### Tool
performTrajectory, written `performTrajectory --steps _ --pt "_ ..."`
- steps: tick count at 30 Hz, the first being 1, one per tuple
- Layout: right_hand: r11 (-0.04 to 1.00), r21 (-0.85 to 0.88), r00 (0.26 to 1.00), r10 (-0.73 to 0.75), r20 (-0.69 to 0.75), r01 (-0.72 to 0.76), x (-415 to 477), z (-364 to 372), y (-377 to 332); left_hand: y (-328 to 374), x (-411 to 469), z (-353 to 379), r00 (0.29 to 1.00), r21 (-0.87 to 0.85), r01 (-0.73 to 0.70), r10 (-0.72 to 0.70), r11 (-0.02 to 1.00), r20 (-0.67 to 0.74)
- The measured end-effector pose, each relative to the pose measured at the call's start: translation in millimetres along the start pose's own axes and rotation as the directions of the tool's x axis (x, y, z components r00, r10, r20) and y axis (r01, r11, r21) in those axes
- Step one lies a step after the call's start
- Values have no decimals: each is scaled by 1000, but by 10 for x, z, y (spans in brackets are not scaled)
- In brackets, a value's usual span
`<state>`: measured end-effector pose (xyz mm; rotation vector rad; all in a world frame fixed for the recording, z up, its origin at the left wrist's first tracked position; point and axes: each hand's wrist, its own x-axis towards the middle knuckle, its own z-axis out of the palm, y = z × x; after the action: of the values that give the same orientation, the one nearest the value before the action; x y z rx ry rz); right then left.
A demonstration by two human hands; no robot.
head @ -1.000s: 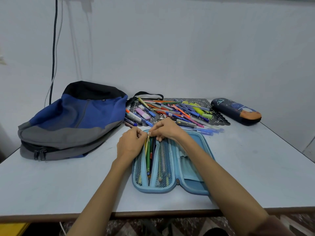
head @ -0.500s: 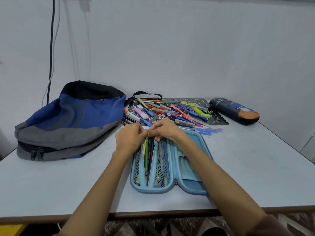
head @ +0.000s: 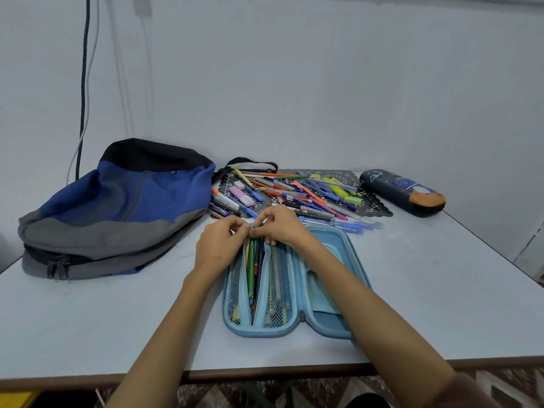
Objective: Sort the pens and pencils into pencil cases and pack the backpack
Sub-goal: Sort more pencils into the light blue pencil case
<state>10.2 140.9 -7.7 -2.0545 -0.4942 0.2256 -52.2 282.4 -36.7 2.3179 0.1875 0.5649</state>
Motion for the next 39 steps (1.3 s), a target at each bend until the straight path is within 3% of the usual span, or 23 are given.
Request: performTrajectory --steps 6,16,19,23,28,32,35,39 --pt "972 215 992 75 106 -97 -35 -130 -44 -61 -70 -52 994 -189 -16 36 982 102" --pt "984 142 988 92 125 -110 -30 -141 -53 -79 -90 -3 998 -169 -52 58 984 30" --pt "987 125 983 80 163 -101 -37 -168 -64 -75 -119 1 998 -247 -61 67 967 18" --pt "994 61 975 78 207 -92 -41 -208 -75 -183 -104 4 992 -344 -20 60 939 107" --pt "999 -34 955 46 294 -38 -59 -252 -141 -195 -103 -6 990 -346 -59 100 936 101" --pt "999 31 950 29 312 -41 -87 -323 -152 -193 -151 4 985 -303 -139 164 943 59" --pt "994 -45 946 -76 314 95 -111 -404 -123 -167 -163 -16 974 -220 -180 205 959 94" --pt "927 -224 863 -165 478 301 -199 -418 -142 -178 -129 -34 960 -92 -221 233 971 155"
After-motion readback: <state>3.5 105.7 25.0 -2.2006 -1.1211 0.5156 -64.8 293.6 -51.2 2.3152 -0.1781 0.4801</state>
